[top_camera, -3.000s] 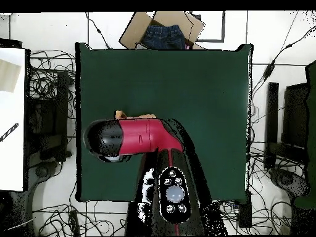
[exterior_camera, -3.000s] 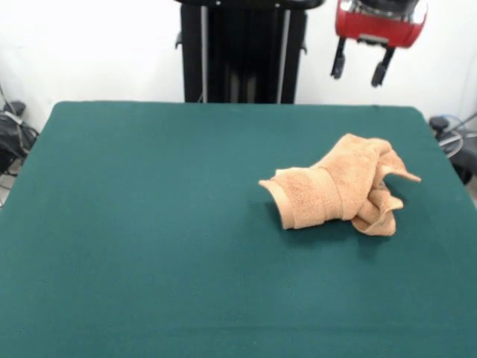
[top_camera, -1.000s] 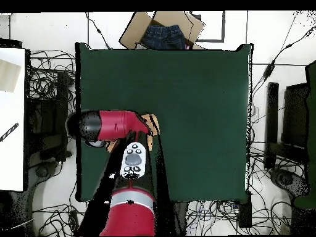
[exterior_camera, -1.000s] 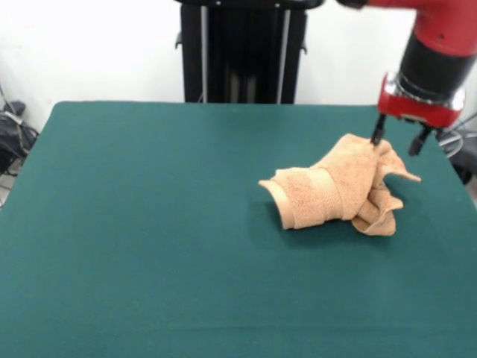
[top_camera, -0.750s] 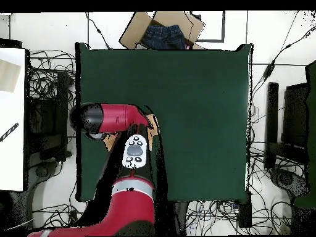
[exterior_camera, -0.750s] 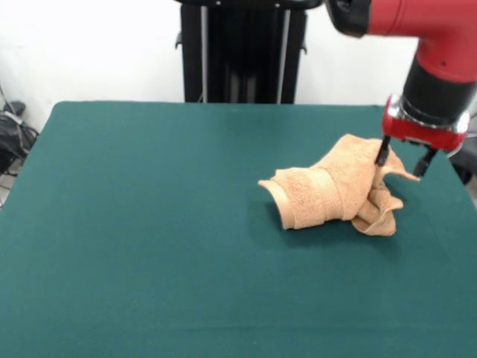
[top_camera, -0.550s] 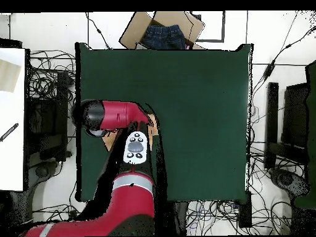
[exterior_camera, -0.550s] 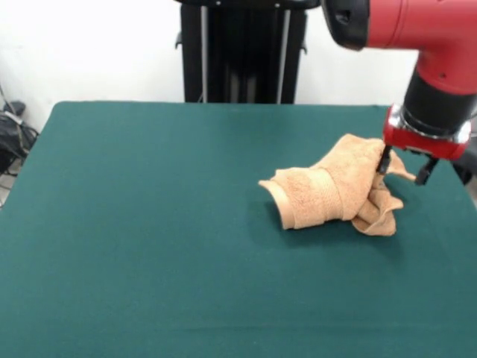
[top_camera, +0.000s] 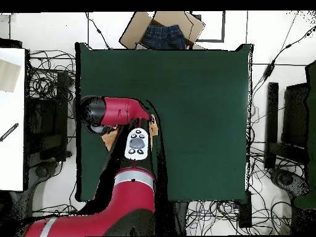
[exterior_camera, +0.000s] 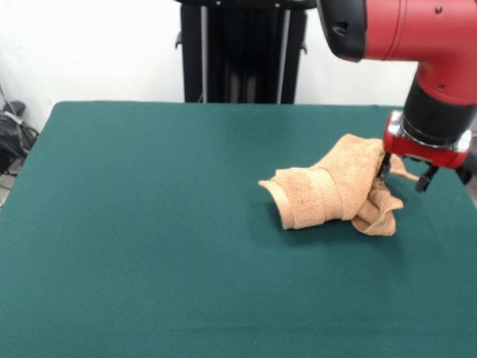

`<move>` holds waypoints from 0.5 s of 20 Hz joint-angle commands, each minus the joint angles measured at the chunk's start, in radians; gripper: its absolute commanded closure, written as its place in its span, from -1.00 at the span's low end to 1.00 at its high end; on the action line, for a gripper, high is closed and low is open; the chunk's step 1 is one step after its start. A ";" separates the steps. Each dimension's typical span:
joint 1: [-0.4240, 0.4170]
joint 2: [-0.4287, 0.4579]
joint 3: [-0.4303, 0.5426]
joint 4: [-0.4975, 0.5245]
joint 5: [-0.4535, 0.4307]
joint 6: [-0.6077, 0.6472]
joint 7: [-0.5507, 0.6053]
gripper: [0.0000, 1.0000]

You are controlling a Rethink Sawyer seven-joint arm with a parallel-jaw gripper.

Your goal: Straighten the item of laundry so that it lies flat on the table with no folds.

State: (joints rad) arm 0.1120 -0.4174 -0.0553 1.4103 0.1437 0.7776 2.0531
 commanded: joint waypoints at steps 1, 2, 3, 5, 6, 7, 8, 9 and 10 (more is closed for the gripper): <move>-0.028 0.046 0.032 0.063 0.045 -0.065 0.199 -1.00; -0.033 0.058 0.041 0.062 0.045 -0.081 0.191 -1.00; -0.034 0.061 0.045 0.068 0.046 -0.091 0.190 -1.00; -0.035 0.055 0.053 0.086 0.043 -0.113 0.182 -1.00; -0.040 0.054 0.056 0.093 0.043 -0.121 0.176 -1.00; -0.045 0.053 0.060 0.100 0.042 -0.129 0.170 -1.00; -0.054 0.059 0.069 0.102 0.045 -0.135 0.162 -1.00; -0.064 0.066 0.077 0.103 0.048 -0.141 0.154 -1.00; -0.069 0.067 0.082 0.109 0.050 -0.143 0.151 -1.00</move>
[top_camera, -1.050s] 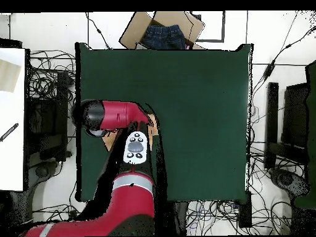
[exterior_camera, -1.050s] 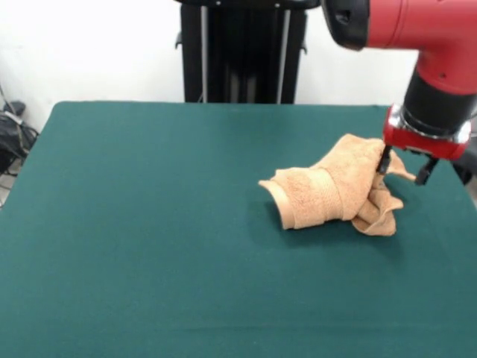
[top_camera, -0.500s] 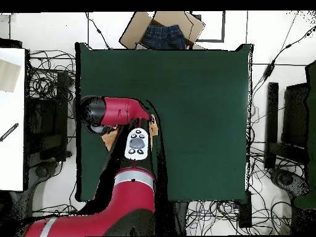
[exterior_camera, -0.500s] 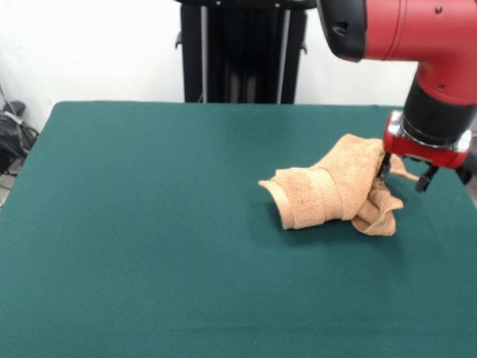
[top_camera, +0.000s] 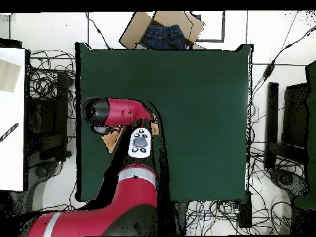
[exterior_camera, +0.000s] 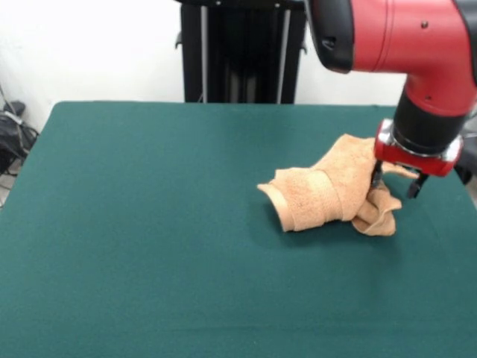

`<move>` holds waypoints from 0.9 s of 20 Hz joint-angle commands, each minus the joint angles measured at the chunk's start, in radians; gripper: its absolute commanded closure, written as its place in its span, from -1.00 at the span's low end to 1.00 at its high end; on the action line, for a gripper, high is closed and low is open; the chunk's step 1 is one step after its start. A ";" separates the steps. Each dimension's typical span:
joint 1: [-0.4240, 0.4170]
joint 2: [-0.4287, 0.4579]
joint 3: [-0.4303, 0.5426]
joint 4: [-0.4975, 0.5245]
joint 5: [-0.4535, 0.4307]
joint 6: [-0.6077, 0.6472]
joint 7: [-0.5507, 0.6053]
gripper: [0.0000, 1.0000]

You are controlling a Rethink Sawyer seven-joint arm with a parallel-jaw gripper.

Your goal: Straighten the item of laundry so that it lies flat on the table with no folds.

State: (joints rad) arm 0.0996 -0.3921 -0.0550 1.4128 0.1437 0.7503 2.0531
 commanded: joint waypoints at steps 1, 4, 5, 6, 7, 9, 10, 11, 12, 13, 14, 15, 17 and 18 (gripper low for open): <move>-0.060 0.045 0.085 0.106 0.053 -0.111 0.149 -1.00; -0.064 0.051 0.092 0.103 0.056 -0.085 0.138 -1.00; -0.065 0.049 0.093 0.107 0.060 -0.066 0.138 -1.00; -0.064 0.049 0.093 0.105 0.060 -0.052 0.135 -1.00; -0.066 0.050 0.094 0.099 0.063 -0.022 0.132 -1.00; -0.065 0.049 0.097 0.093 0.068 0.040 0.126 -1.00; -0.068 0.051 0.101 0.090 0.074 0.076 0.124 -1.00; -0.074 0.053 0.104 0.077 0.072 0.100 0.110 -1.00; -0.079 0.055 0.109 0.073 0.074 0.121 0.102 -1.00; -0.088 0.065 0.112 0.047 0.073 0.146 0.092 -1.00; -0.090 0.068 0.113 0.042 0.073 0.149 0.088 -1.00; -0.088 0.056 0.114 0.061 0.074 0.143 0.088 -1.00; -0.088 0.056 0.116 0.068 0.072 0.127 0.085 -1.00; -0.087 0.055 0.116 0.073 0.070 0.119 0.084 -1.00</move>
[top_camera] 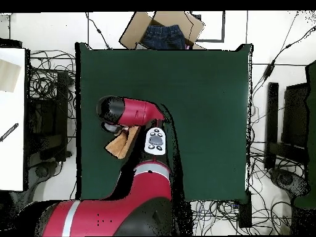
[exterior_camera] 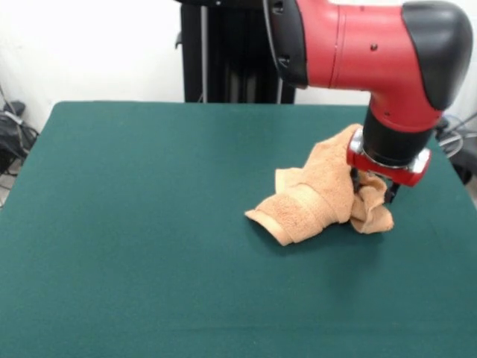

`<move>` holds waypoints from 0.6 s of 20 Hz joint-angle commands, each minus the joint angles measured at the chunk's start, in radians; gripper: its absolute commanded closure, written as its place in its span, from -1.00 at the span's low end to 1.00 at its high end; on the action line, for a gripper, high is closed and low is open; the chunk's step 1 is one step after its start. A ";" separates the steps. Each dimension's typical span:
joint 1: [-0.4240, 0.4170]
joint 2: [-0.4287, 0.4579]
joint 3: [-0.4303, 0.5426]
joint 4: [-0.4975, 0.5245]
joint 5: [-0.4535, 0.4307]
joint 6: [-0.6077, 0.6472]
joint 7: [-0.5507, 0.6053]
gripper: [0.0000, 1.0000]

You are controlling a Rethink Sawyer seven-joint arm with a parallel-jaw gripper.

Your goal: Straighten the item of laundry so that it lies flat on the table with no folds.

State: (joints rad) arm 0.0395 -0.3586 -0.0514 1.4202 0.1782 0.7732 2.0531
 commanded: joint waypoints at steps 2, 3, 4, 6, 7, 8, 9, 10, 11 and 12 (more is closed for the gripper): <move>-0.024 0.016 0.108 0.068 0.020 0.071 0.073 -1.00; -0.021 0.014 0.106 0.069 0.014 0.062 0.072 -1.00; -0.019 0.012 0.103 0.070 0.008 0.052 0.071 -1.00; -0.009 0.008 0.093 0.068 0.000 0.042 0.080 1.00; -0.002 0.008 0.085 0.065 -0.005 0.041 0.087 1.00; 0.002 0.008 0.080 0.064 -0.006 0.040 0.093 1.00; 0.006 0.008 0.075 0.064 -0.008 0.039 0.099 1.00; 0.008 0.008 0.072 0.062 -0.009 0.037 0.101 1.00; 0.010 0.009 0.070 0.061 -0.010 0.035 0.103 1.00; 0.013 0.010 0.067 0.058 -0.011 0.035 0.106 1.00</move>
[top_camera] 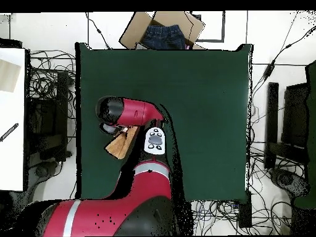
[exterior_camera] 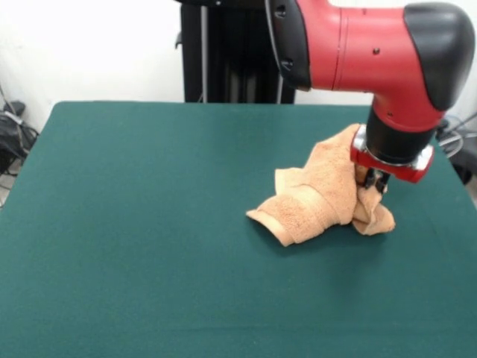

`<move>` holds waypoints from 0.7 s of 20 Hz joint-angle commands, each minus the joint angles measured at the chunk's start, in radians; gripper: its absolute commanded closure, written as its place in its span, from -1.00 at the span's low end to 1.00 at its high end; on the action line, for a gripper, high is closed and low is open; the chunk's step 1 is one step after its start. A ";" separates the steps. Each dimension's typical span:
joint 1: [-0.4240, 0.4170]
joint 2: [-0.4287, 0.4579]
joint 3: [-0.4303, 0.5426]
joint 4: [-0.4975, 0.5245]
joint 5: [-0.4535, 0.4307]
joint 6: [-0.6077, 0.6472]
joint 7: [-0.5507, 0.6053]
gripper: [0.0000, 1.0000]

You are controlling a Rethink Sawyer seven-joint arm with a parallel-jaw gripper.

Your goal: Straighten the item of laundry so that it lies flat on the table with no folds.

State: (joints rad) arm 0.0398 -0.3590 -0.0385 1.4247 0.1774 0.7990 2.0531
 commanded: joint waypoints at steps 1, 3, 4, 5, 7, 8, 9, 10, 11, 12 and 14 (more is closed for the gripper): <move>0.016 0.011 0.049 0.052 -0.011 0.010 0.111 1.00; 0.021 0.008 0.043 0.055 -0.013 0.007 0.115 1.00; 0.021 0.008 0.042 0.054 -0.015 0.007 0.113 1.00; 0.021 0.007 0.041 0.057 -0.015 0.007 0.114 1.00; 0.025 0.004 0.034 0.054 -0.017 0.015 0.117 1.00; 0.027 0.004 0.029 0.049 -0.017 0.028 0.121 1.00; 0.028 0.003 0.025 0.042 -0.020 0.042 0.120 1.00; 0.029 0.001 0.021 0.038 -0.020 0.054 0.124 1.00; 0.030 -0.008 0.017 0.041 -0.019 0.062 0.127 1.00; 0.032 -0.014 0.014 0.041 -0.019 0.069 0.128 1.00; 0.034 -0.032 0.007 0.051 -0.022 0.077 0.128 1.00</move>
State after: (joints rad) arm 0.0551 -0.3635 -0.0442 1.4255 0.1772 0.7993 2.0531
